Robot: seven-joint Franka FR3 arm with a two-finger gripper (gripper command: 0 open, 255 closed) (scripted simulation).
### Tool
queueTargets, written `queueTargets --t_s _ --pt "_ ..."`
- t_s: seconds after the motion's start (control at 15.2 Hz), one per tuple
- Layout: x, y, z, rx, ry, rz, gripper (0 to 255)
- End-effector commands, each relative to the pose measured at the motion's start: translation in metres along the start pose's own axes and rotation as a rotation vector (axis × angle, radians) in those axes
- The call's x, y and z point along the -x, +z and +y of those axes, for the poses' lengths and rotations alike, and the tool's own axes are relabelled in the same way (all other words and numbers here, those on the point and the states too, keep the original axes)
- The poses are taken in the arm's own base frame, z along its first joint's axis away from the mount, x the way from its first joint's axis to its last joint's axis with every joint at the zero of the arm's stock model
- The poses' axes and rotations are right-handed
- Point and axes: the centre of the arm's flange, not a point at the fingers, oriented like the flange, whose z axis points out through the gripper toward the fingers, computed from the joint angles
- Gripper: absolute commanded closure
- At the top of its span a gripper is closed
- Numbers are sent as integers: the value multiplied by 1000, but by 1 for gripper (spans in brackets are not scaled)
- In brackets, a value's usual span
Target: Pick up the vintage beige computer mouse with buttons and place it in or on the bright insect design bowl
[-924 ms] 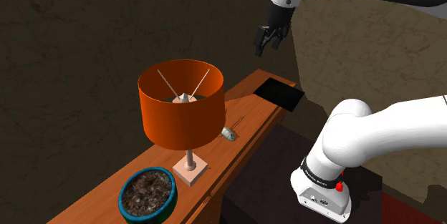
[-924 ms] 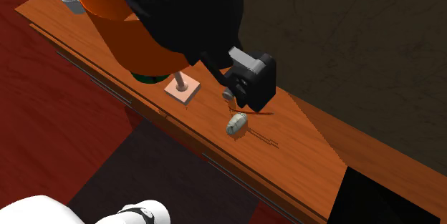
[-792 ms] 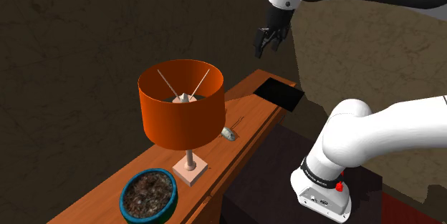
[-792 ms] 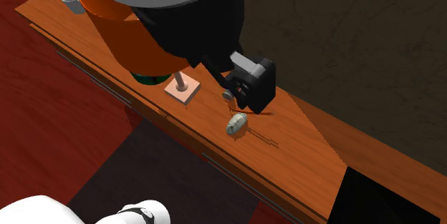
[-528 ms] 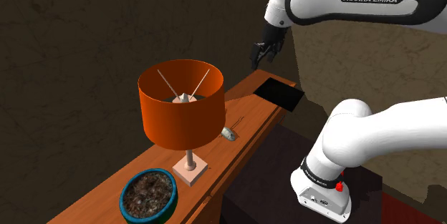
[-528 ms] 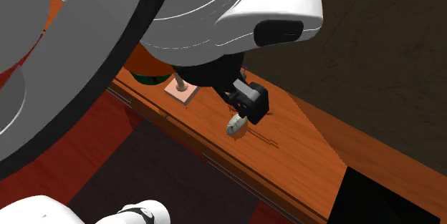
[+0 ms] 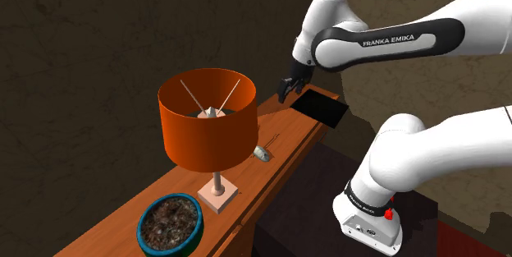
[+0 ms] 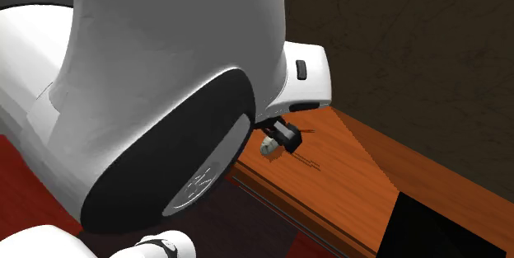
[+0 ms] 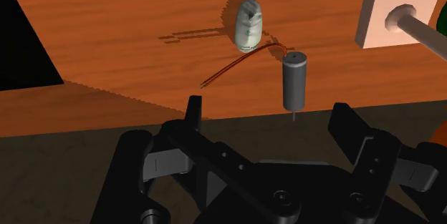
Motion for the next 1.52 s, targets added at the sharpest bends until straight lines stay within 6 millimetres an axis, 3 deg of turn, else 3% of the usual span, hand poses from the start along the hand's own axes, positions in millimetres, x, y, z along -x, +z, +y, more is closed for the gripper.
queueTargets --t_s 0.0,1.45 --pt "2 27 0 -7 -2 11 0" --pt "-3 317 -12 -79 -22 99 0"
